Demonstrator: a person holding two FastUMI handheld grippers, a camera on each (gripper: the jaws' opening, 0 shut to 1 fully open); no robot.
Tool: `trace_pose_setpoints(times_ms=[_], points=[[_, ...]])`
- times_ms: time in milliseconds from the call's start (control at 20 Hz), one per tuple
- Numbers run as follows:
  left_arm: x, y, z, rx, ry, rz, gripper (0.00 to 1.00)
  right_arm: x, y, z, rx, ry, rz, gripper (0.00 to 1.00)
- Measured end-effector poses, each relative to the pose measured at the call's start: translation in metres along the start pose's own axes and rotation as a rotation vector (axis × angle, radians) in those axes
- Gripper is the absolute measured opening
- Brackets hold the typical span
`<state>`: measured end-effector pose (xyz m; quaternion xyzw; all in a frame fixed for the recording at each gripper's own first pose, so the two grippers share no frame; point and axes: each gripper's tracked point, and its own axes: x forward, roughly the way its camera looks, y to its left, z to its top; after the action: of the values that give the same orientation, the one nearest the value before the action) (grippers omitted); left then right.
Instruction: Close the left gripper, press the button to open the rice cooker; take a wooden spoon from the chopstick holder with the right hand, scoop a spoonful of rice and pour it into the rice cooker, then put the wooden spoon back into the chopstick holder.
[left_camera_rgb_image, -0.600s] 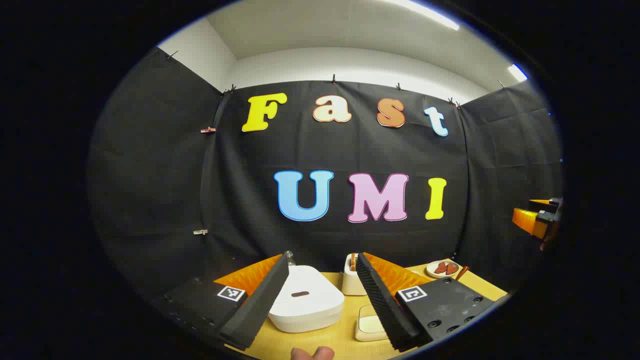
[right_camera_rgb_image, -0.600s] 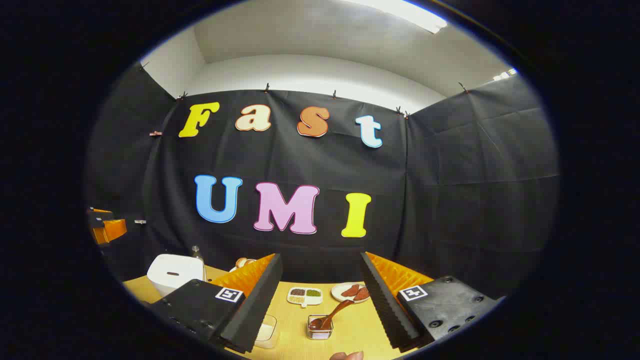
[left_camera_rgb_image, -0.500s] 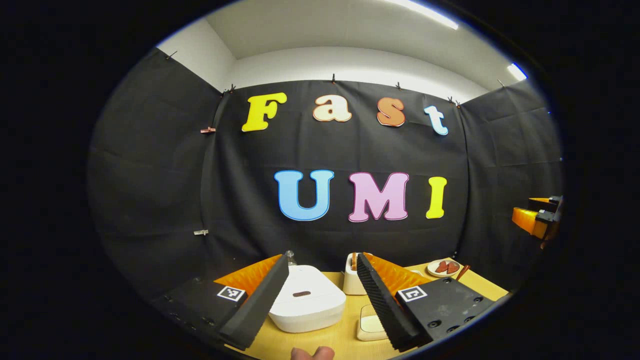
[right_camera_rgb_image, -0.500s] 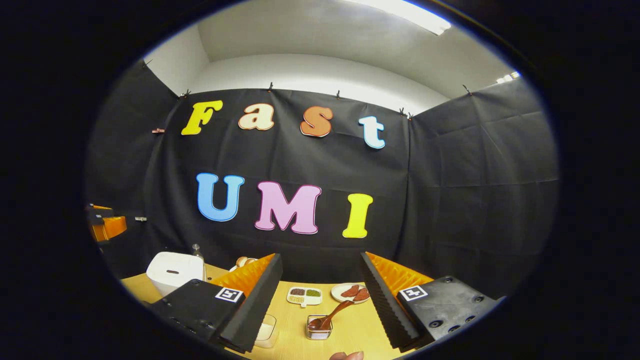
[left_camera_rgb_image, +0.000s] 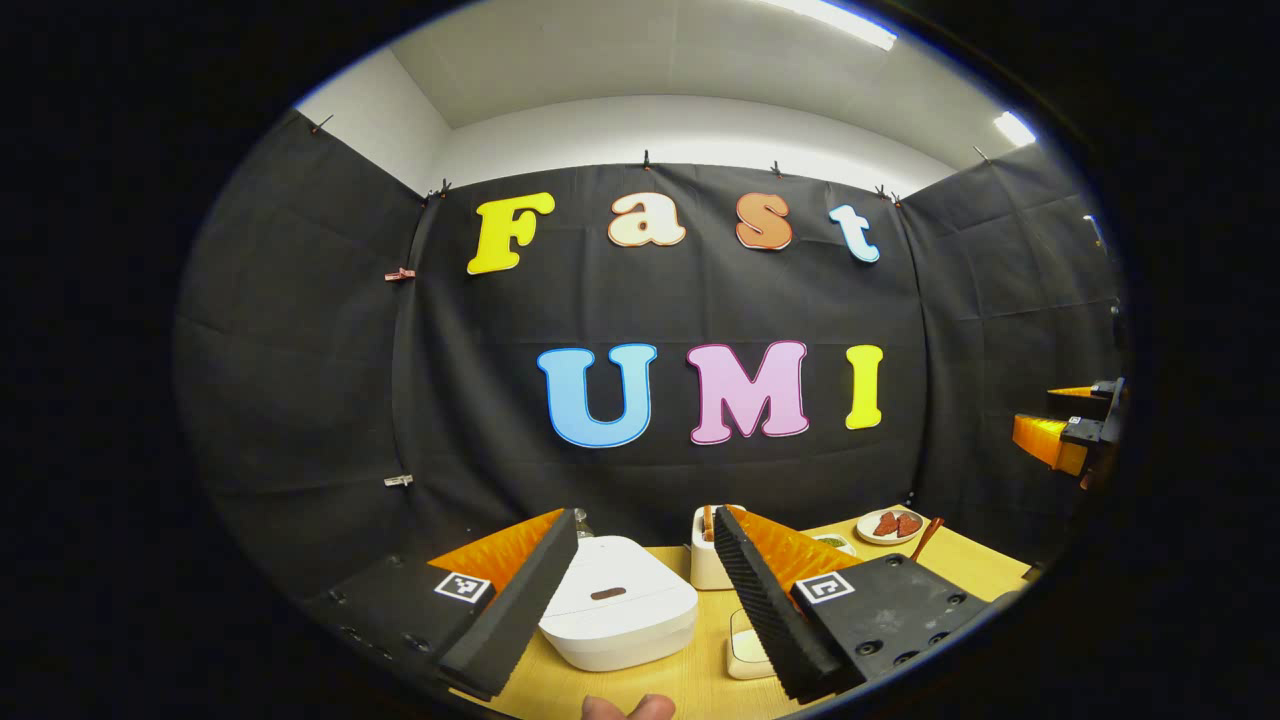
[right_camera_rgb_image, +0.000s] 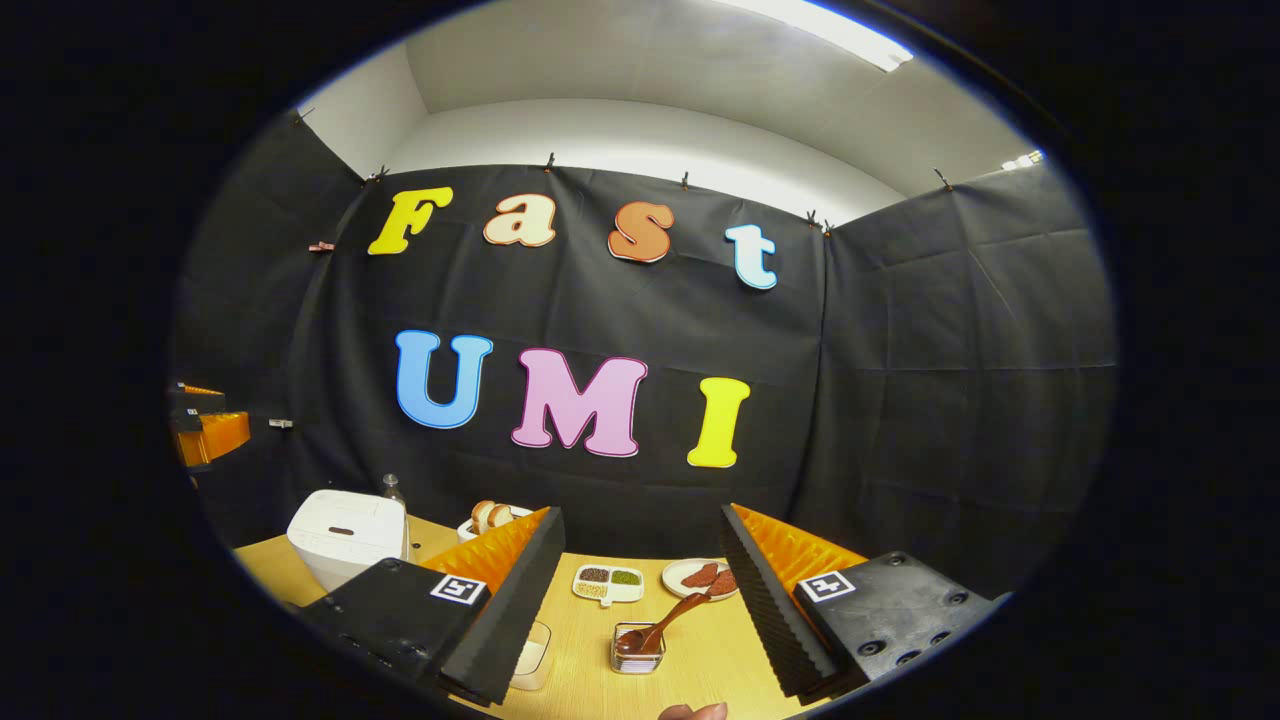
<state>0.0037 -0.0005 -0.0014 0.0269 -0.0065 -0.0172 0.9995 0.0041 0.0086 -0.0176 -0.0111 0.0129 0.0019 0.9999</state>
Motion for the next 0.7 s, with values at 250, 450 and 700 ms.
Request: trace_pose_setpoints(times_ms=[250,450,700], points=[[0.004,-0.001,-0.001,-0.001,-0.005,-0.009,0.95,0.004,0.005,-0.004,-0.022,0.003,0.003,0.97],[0.006,-0.004,0.001,-0.002,-0.013,-0.028,0.95,0.004,0.011,-0.008,-0.026,0.004,0.017,0.97],[0.010,-0.003,0.004,0.005,-0.022,-0.039,0.95,0.004,0.010,-0.012,-0.024,0.007,0.012,0.97]])
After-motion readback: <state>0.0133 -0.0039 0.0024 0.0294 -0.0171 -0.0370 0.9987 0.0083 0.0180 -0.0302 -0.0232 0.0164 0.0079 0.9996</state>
